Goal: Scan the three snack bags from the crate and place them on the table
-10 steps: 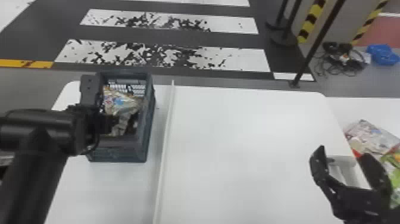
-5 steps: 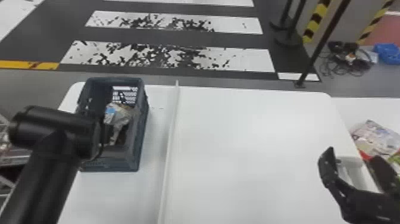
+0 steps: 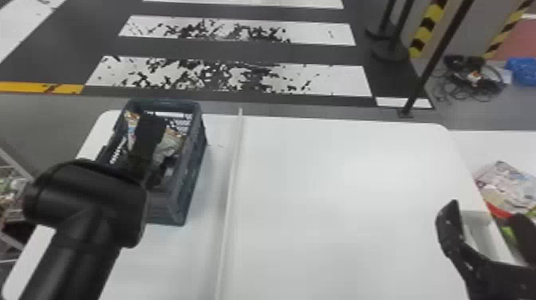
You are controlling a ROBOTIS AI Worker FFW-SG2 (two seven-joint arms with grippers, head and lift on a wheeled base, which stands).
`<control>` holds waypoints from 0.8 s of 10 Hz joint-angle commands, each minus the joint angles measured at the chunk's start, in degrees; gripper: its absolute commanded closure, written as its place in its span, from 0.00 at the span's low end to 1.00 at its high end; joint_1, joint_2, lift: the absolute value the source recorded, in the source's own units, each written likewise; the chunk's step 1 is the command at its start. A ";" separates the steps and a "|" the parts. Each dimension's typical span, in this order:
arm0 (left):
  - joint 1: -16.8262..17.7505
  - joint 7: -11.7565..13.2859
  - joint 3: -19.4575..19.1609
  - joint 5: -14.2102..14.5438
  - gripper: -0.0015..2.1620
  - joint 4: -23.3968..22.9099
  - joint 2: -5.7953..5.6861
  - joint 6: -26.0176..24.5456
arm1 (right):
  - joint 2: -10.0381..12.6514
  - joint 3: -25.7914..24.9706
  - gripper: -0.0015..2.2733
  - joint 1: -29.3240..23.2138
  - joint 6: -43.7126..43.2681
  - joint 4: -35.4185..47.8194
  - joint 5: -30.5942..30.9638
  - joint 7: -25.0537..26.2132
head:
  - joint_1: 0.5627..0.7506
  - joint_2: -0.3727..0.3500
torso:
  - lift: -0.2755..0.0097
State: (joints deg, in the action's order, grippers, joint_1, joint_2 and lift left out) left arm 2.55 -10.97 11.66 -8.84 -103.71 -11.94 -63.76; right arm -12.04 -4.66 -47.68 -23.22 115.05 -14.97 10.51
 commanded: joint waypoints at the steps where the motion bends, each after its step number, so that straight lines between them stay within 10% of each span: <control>1: -1.06 -0.89 0.29 -1.09 0.97 -0.97 -0.01 0.52 | 0.00 -0.18 0.03 -0.31 -0.55 0.00 -0.23 -0.05 | 0.70 0.47 | 0.84; 8: -3.96 -11.70 7.41 -7.77 0.97 -3.25 -1.68 5.09 | 0.00 -0.79 0.03 -2.24 -4.24 0.35 -0.67 -0.41 | 0.70 0.47 | 0.84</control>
State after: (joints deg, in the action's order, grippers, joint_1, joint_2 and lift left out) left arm -1.24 -22.57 18.60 -16.16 -106.83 -13.61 -59.90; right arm -12.04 -5.34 -49.75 -26.93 115.39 -15.64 10.10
